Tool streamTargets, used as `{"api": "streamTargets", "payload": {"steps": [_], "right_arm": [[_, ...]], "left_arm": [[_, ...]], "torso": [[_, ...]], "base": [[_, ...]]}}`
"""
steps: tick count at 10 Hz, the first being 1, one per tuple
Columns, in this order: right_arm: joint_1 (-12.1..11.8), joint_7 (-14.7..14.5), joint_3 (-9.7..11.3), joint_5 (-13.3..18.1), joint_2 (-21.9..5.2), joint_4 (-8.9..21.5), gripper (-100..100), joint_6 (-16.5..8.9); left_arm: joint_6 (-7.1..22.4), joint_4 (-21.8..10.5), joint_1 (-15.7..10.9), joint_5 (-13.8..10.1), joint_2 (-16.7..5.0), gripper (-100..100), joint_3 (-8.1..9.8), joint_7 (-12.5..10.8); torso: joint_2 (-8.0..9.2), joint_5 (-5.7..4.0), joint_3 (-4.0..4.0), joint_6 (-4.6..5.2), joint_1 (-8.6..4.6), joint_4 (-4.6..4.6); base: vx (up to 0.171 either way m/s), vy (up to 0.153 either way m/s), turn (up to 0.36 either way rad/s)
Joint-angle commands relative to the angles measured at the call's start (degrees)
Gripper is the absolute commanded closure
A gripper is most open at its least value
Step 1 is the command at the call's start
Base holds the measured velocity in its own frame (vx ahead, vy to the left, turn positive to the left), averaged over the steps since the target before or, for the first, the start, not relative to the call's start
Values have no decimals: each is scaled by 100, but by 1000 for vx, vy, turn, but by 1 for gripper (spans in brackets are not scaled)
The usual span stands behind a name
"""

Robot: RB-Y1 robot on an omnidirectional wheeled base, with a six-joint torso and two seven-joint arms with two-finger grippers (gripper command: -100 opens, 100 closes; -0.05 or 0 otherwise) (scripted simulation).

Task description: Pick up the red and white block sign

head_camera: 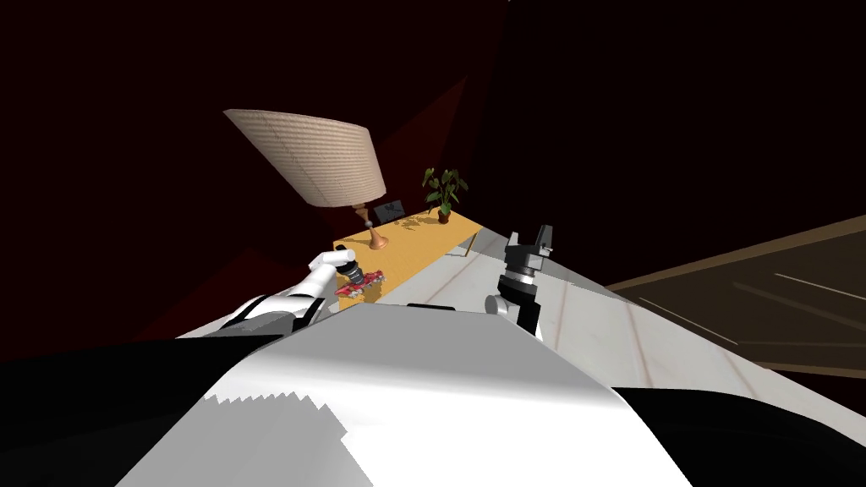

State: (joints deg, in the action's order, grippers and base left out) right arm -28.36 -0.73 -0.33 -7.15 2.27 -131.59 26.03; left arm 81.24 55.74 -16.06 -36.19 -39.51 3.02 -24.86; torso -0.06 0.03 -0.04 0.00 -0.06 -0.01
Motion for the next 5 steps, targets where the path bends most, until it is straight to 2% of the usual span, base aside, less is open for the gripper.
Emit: {"api": "streamTargets", "payload": {"steps": [1, 2, 3, 4, 5], "right_arm": [[0, 0, 0, 0, 0, 0, 0, 0], [0, 0, 0, 0, 0, 0, 0, 0], [-1, 0, 0, 0, 0, 0, 0, 0], [-1, 0, 0, 0, 0, 0, 0, 0], [-1, 0, 0, 0, 0, 0, 0, 0]], "left_arm": [[64, 286, 286, -145, -106, 100, 204, -10], [64, 337, 378, -145, -106, 100, 204, -10], [101, 558, 586, -243, -175, 100, 346, -16], [101, 578, 670, -243, -175, 100, 346, -16], [137, 788, 881, -341, -244, 100, 488, -22]], "torso": [[0, 0, 0, 0, 0, 0], [-15, -3, -7, 3, -7, 1], [-14, -4, -7, 0, -8, 0], [-11, -5, -4, 1, -10, 2], [-6, -6, -2, -2, -6, 2]], "base": [[67, -40, -128], [58, -30, -52], [50, -31, -80], [38, -18, -37], [39, -17, -78]]}}
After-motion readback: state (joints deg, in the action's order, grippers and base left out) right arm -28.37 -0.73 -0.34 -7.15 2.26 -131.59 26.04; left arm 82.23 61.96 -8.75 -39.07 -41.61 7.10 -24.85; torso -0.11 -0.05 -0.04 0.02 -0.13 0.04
